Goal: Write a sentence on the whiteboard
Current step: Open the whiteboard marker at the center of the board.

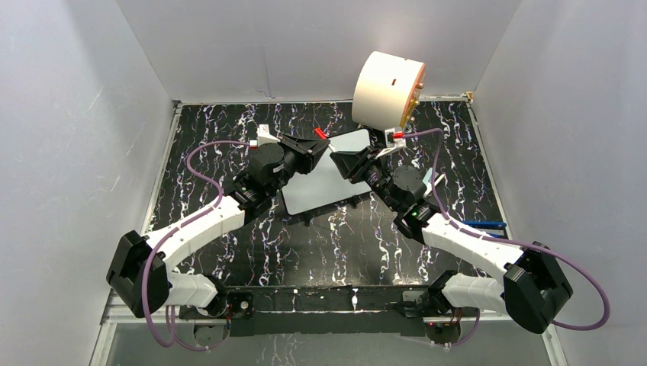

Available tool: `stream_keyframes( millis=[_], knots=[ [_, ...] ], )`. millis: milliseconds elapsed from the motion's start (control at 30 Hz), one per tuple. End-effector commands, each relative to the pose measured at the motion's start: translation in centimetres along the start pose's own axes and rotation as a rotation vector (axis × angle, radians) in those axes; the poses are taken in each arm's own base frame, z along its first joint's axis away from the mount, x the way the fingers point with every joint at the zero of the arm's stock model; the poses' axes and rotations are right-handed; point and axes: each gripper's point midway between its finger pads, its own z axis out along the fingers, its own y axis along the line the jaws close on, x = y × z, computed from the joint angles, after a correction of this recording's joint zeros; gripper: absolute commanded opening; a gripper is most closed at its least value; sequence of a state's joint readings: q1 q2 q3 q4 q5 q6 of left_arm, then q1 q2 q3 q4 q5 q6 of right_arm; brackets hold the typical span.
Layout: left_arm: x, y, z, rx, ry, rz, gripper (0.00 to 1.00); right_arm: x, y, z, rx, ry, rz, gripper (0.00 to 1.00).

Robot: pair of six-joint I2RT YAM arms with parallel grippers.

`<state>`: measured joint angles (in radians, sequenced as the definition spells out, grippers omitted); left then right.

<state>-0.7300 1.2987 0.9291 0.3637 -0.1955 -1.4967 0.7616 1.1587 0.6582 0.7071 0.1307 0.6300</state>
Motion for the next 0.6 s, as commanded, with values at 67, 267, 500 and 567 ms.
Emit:
stream_keyframes(
  millis=[67,267,500,567],
  knots=[
    [-0.06,-0.60,-0.02,0.024,-0.019,-0.022,0.00,-2.10,1.24,0.26,-0.035,-0.093,0.011,0.34],
    [0.16,-0.37,0.02,0.020,-0.013,-0.038,0.00,-1.92,1.16,0.35,-0.028,-0.091,0.012,0.20],
    [0.02,-0.02,-0.25,0.018,-0.019,-0.006,0.00,-1.56,0.96,0.23,-0.019,-0.067,-0.004,0.00],
    [0.01,0.15,-0.44,0.025,-0.018,0.054,0.06,-1.37,0.86,0.09,-0.012,-0.050,-0.021,0.00]
  ],
)
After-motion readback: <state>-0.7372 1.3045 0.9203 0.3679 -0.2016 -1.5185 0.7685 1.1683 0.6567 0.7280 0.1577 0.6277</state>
